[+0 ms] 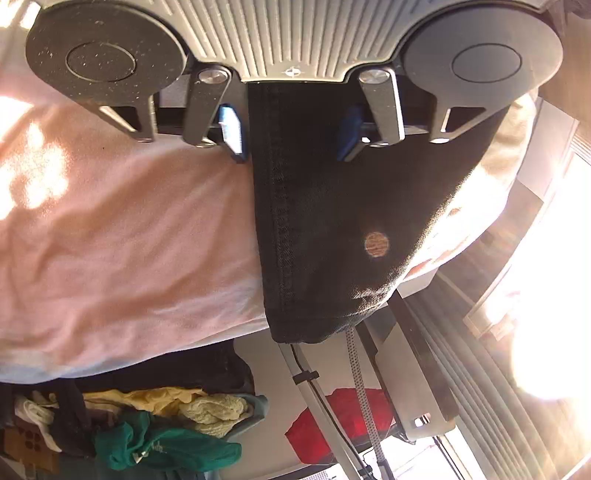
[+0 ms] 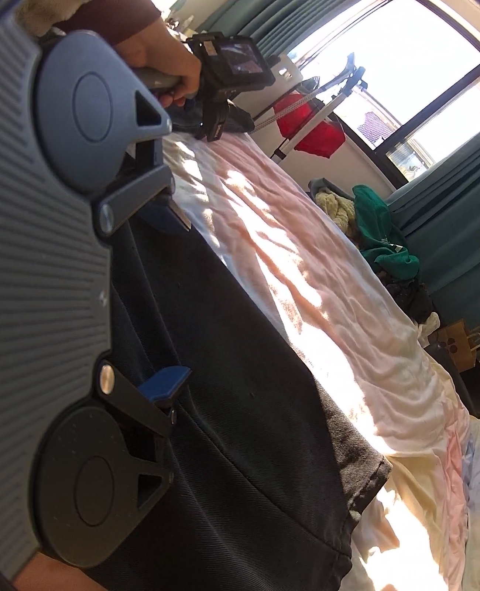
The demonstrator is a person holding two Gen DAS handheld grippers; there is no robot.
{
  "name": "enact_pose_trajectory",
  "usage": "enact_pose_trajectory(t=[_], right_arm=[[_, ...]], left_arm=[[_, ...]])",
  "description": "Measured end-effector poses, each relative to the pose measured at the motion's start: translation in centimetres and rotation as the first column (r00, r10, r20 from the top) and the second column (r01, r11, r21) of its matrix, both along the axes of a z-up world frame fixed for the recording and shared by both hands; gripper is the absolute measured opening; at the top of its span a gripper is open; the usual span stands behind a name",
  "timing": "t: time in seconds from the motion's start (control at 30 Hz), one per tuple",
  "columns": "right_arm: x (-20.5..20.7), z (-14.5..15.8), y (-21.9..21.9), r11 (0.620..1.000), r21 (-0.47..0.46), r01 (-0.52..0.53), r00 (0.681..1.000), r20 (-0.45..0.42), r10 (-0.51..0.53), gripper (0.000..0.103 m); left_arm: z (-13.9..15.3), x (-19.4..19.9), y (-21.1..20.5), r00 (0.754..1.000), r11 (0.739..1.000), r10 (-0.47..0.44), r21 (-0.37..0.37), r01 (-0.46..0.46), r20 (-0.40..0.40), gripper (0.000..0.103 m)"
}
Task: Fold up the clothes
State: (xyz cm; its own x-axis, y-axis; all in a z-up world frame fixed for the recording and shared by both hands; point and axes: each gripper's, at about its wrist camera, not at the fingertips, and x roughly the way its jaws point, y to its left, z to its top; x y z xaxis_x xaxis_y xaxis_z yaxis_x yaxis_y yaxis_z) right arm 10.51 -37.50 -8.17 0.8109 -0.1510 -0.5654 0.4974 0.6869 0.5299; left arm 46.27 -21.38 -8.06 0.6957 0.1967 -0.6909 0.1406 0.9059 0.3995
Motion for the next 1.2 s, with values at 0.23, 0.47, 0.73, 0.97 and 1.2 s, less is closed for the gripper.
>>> enact_pose_trajectory(t=[0.23,0.47,0.73,0.97,1.2], right_arm=[[0.1,0.0,-0.2,0.999,-0.023,0.025,1.0,0.002,-0.025,0.08],[-1.4,1.4,-0.3,0.997,-0.054,0.056,0.998,0.035,-0.054,0.08],[-4.1,3.0,-1.0,0.99,-0.056,0.13,0.987,0.101,-0.124,0.081],[-5.1,3.4,-1.7,0.978,-0.049,0.203,0.972,0.135,-0.195,0.081],[-3.7,1.5,-2.5,0.977,-0.045,0.208,0.975,0.091,-0.203,0.081]], left_arm=[[5.7,-4.1,-2.2,0.975,0.989,-0.15,0.038,0.146,0.166,0.003],[18.7,-14.8,-6.9,0.827,0.872,-0.454,-0.027,0.49,0.331,0.003],[29.5,-27.4,-15.1,0.551,0.595,-0.699,-0.056,0.802,0.455,0.004],[23.5,-24.7,-20.4,0.55,0.587,-0.72,-0.052,0.808,0.423,0.004],[9.2,-14.5,-26.3,0.682,0.694,-0.653,-0.101,0.713,0.328,0.004]])
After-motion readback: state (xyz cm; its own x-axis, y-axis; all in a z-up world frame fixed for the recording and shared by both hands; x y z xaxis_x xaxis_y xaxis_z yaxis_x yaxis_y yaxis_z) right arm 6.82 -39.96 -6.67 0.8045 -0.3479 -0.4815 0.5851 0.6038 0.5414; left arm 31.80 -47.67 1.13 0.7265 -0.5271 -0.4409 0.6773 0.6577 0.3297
